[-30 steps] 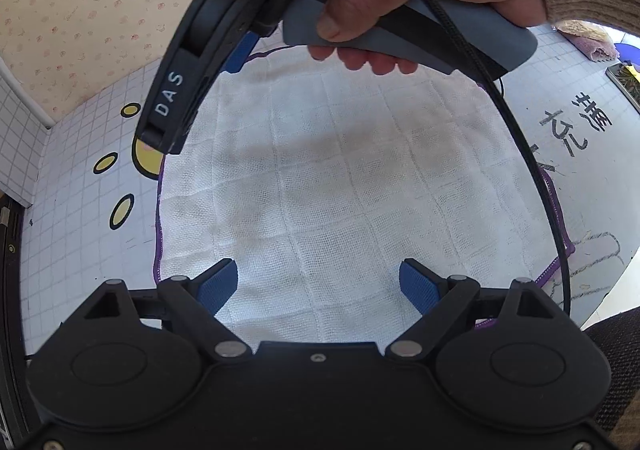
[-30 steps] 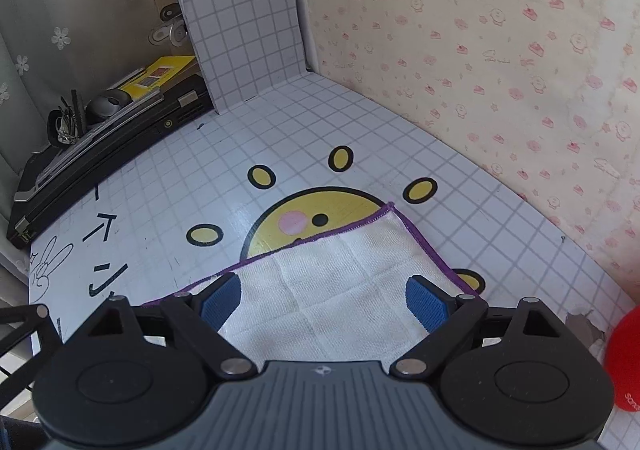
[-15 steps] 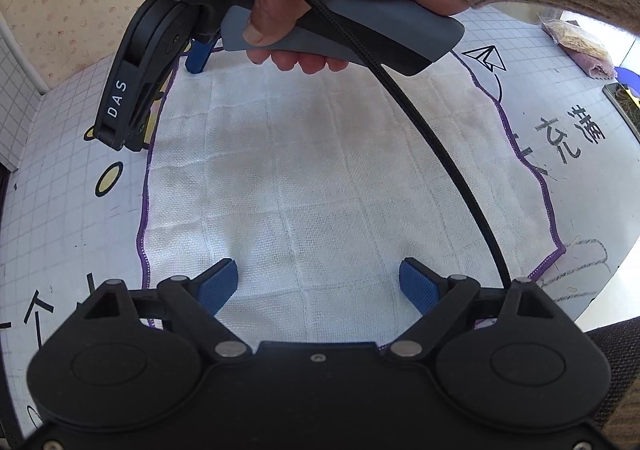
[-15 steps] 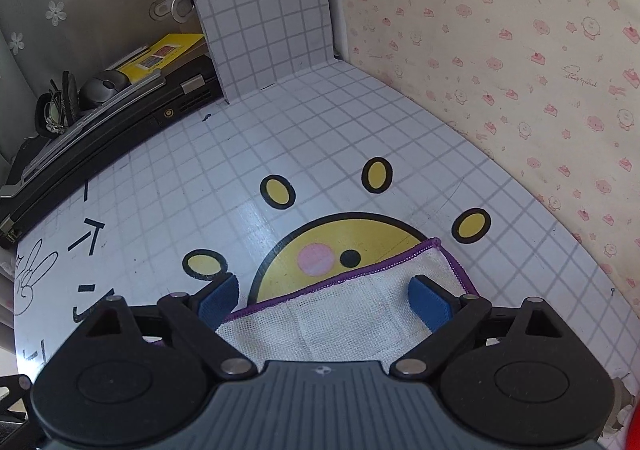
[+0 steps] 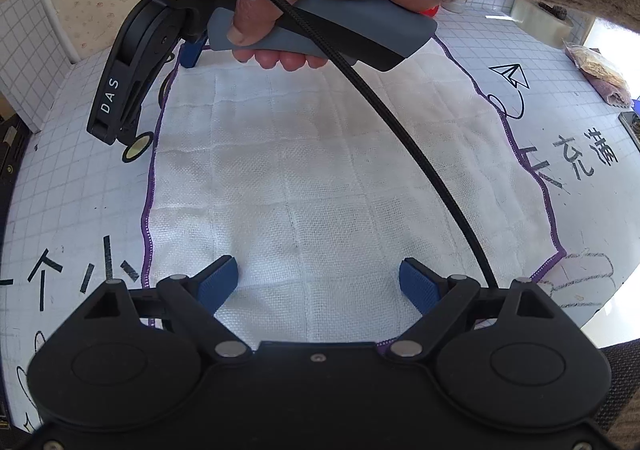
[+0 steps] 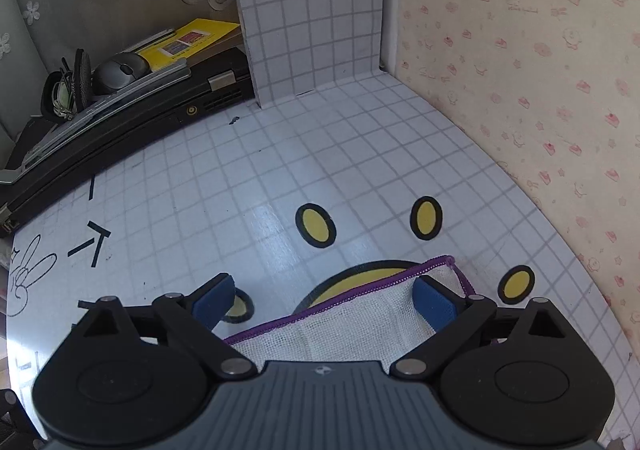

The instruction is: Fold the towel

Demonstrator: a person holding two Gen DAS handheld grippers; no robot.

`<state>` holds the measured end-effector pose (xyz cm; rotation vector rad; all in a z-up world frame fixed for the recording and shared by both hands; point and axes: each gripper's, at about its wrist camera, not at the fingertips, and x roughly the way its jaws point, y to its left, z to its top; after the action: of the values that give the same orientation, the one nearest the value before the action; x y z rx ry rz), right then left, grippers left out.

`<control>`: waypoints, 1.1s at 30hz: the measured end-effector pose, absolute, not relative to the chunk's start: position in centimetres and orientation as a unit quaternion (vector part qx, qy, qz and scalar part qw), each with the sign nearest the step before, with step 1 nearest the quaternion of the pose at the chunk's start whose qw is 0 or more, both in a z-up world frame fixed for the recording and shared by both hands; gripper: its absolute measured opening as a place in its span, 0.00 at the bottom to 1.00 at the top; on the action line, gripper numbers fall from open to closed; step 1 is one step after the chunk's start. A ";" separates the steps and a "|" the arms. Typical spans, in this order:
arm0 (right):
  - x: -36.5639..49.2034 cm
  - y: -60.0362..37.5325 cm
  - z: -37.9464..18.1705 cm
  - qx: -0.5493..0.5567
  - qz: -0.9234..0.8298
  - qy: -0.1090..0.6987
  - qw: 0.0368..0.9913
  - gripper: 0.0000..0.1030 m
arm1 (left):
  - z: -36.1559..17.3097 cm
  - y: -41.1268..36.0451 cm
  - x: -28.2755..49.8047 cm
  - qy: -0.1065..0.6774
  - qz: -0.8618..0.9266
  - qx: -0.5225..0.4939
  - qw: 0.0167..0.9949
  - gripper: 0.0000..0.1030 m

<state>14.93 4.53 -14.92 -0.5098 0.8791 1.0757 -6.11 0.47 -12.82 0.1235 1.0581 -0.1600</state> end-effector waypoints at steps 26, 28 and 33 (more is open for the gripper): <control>11.5 -4.2 -11.7 -0.174 0.468 0.398 0.769 0.94 | -12.5 2.2 -6.4 0.510 -0.063 0.083 0.854 0.86; 10.6 -5.0 -11.7 -0.169 0.461 0.402 0.773 0.94 | -12.5 2.2 -6.4 0.508 -0.066 0.088 0.854 0.86; 7.7 -7.3 -11.8 -0.158 0.438 0.416 0.781 0.94 | -12.4 2.1 -6.4 0.505 -0.073 0.105 0.854 0.86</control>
<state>7.74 -7.25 -11.77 -0.3407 0.8981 0.9469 -6.38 2.08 -12.38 0.2217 1.0624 -0.1526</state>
